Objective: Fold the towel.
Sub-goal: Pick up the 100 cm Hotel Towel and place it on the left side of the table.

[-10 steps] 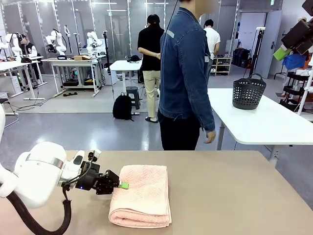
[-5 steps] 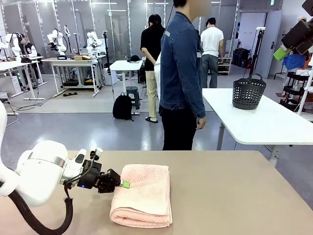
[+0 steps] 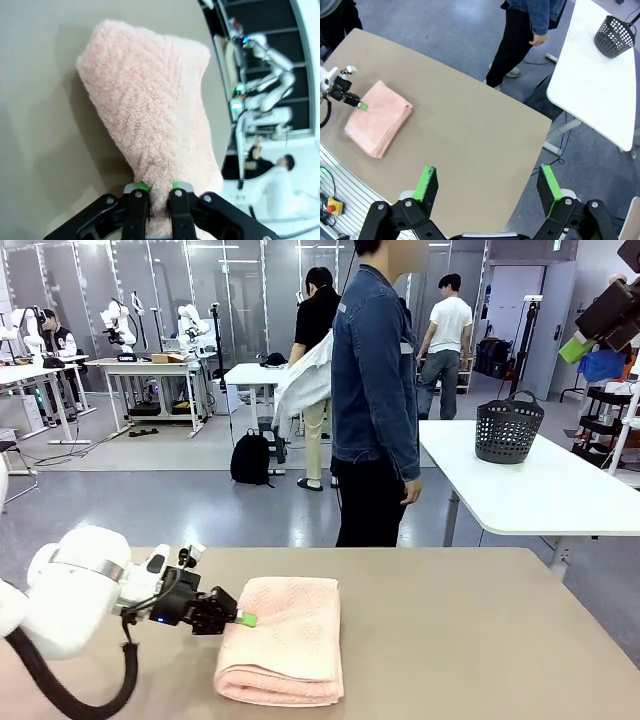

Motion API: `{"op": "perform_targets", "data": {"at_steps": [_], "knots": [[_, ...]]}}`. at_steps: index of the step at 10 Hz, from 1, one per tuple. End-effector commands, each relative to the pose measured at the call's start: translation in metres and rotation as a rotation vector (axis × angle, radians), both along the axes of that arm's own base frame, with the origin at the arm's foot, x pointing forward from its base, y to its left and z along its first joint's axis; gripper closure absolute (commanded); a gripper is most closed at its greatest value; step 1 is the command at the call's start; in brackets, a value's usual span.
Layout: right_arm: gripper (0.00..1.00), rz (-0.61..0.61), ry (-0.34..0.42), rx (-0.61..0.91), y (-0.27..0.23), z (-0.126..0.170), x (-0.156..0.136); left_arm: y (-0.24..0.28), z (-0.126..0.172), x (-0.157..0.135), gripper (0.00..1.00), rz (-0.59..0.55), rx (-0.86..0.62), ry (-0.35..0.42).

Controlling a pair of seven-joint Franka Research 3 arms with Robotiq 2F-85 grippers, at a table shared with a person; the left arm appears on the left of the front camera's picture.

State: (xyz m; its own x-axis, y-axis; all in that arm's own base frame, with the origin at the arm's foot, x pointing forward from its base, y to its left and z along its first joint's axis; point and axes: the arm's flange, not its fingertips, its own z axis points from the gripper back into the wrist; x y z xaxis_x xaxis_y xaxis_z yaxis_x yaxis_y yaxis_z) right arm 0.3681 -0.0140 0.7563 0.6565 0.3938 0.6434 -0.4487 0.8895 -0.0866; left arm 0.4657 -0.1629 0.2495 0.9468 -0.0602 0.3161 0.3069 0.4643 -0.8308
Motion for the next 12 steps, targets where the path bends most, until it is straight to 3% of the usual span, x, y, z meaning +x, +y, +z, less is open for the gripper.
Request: {"op": "perform_targets", "data": {"at_steps": [1, 2, 4, 7, 8, 11, 12], "knots": [[0.0, -0.001, 0.002, 0.004, 0.0, -0.001, -0.001, 0.07, 0.023, 0.014, 0.87, -0.087, -0.012, -0.012], [0.0, -0.001, 0.002, 0.004, 0.0, -0.001, -0.001, 0.105, 0.027, 0.017, 0.87, -0.064, 0.05, -0.087], [0.0, -0.001, 0.002, 0.004, 0.0, -0.001, -0.001, 0.182, 0.033, 0.023, 0.87, 0.007, 0.028, -0.09], [0.0, -0.001, 0.002, 0.004, 0.0, -0.001, -0.001, 0.289, 0.036, 0.025, 0.87, 0.001, 0.172, -0.12], [0.0, -0.001, 0.002, 0.004, 0.0, -0.001, -0.001, 0.32, 0.04, 0.029, 0.87, 0.031, 0.158, -0.117], [0.0, -0.001, 0.002, 0.004, 0.0, -0.001, -0.001, 0.359, 0.047, 0.027, 0.87, 0.06, 0.207, -0.149], [0.0, -0.001, 0.002, 0.004, 0.0, -0.001, -0.001, 0.362, 0.051, 0.026, 0.68, 0.075, 0.21, -0.164]]}}
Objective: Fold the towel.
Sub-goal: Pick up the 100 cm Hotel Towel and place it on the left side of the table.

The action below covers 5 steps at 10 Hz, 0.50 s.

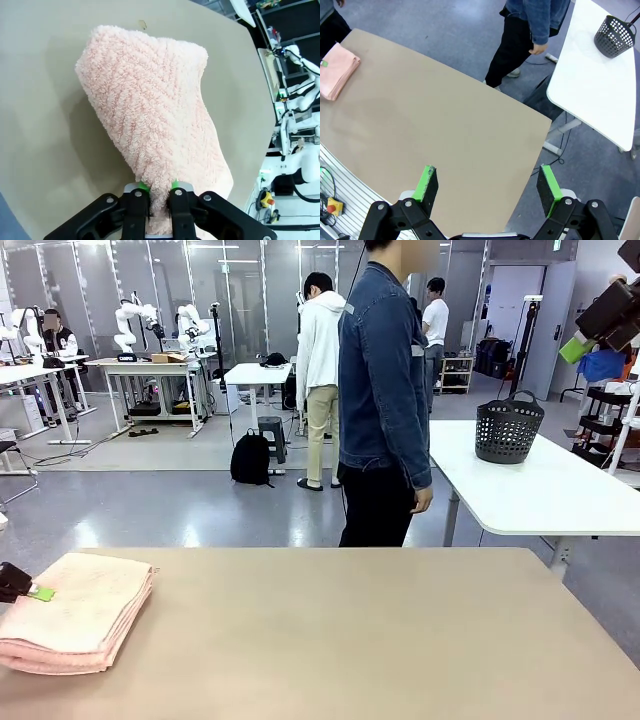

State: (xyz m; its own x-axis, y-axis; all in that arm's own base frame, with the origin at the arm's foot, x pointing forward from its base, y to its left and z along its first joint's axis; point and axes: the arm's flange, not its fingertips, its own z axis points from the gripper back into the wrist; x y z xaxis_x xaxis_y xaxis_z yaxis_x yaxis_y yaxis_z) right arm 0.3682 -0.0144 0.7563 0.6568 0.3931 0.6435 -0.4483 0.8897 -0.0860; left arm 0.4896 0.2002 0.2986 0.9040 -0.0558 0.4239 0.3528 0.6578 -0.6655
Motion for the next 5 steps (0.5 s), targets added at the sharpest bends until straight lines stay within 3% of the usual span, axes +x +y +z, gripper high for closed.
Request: {"op": "perform_targets", "data": {"at_steps": [1, 2, 3, 5], "knots": [[0.0, -0.001, 0.001, 0.003, 0.0, -0.001, -0.001, 0.0, 0.005, 0.001, 0.36, -0.02, 0.001, -0.033], [0.0, -0.001, 0.001, 0.003, 0.0, -0.001, -0.001, -0.001, 0.006, 0.001, 0.15, -0.011, 0.013, -0.034], [0.0, -0.001, 0.001, 0.003, 0.0, -0.001, -0.001, -0.003, 0.007, 0.0, 0.0, -0.011, 0.024, -0.038], [0.0, -0.001, 0.001, 0.003, 0.0, -0.001, -0.001, -0.004, 0.017, -0.007, 0.0, 0.005, 0.077, -0.043]]}}
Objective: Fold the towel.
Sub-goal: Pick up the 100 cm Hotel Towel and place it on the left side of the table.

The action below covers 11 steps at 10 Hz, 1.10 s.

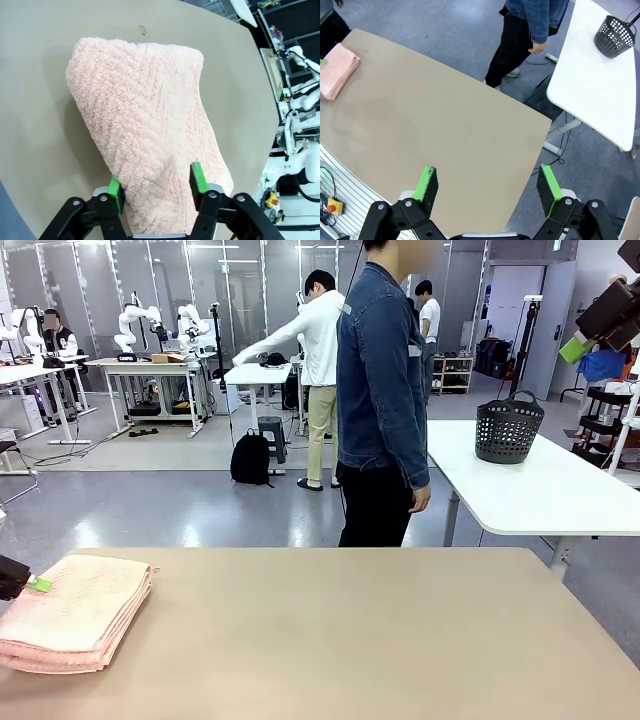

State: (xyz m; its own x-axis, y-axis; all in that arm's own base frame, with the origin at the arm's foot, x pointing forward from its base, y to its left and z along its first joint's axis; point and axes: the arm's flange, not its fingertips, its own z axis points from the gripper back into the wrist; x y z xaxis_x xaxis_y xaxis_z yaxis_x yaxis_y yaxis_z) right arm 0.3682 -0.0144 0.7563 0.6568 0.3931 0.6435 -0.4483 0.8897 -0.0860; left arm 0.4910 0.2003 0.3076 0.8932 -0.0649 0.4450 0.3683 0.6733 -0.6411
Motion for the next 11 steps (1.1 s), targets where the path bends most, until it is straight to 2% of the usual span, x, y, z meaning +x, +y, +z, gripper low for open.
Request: {"op": "perform_targets", "data": {"at_steps": [1, 2, 3, 6, 8, 9, 10, 11], "knots": [[0.0, -0.001, 0.001, 0.003, 0.0, -0.001, -0.001, -0.006, 0.022, -0.016, 0.05, 0.008, 0.097, -0.053], [0.0, -0.001, 0.001, 0.003, 0.0, -0.001, -0.001, -0.007, 0.035, -0.022, 0.0, 0.021, 0.126, -0.077], [0.0, -0.001, 0.001, 0.003, 0.0, -0.001, -0.001, -0.01, 0.045, -0.029, 0.0, 0.017, 0.139, -0.076], [0.0, -0.001, 0.001, 0.003, 0.0, -0.001, -0.001, -0.031, 0.078, -0.056, 0.0, 0.023, 0.288, -0.171], [0.0, -0.001, 0.001, 0.003, 0.0, -0.001, -0.001, -0.053, 0.081, -0.07, 0.0, 0.046, 0.317, -0.201], [0.0, -0.001, 0.001, 0.003, 0.0, -0.001, -0.001, -0.062, 0.082, -0.078, 0.0, 0.014, 0.312, -0.174], [0.0, -0.001, 0.001, 0.003, 0.0, -0.001, -0.001, -0.036, 0.085, -0.058, 0.0, 0.022, 0.275, -0.192], [0.0, -0.001, 0.001, 0.003, 0.0, -0.001, -0.001, -0.036, 0.085, -0.058, 0.0, 0.022, 0.275, -0.192]]}}
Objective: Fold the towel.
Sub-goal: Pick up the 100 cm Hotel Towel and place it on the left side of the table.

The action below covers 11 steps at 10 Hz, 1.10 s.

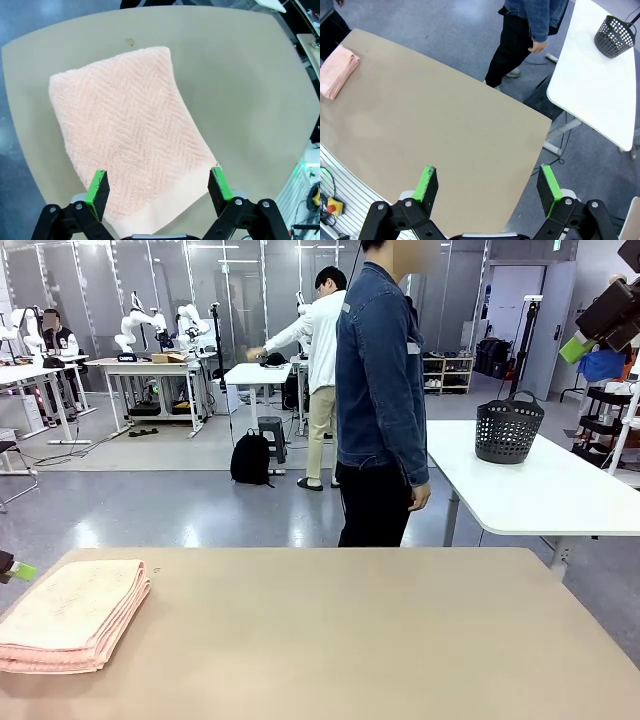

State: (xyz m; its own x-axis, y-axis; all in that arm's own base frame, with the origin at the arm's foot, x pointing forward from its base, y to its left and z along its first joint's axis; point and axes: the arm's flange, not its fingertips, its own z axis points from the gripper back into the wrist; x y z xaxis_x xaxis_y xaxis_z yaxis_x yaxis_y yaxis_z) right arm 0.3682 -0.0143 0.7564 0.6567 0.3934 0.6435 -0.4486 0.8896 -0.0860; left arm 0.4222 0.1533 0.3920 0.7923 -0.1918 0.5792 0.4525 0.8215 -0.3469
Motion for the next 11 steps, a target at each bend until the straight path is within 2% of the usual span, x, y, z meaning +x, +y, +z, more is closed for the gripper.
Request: {"op": "perform_targets", "data": {"at_steps": [1, 11], "knots": [[0.0, -0.001, 0.001, 0.003, 0.0002, -0.0014, -0.0007, 0.011, 0.001, 0.0104, 0.0, 0.002, -0.005, 0.008], [0.0, -0.001, 0.001, 0.003, 0.0002, -0.0014, -0.0007, 0.011, 0.001, 0.0104, 0.0, 0.002, -0.005, 0.008]]}}
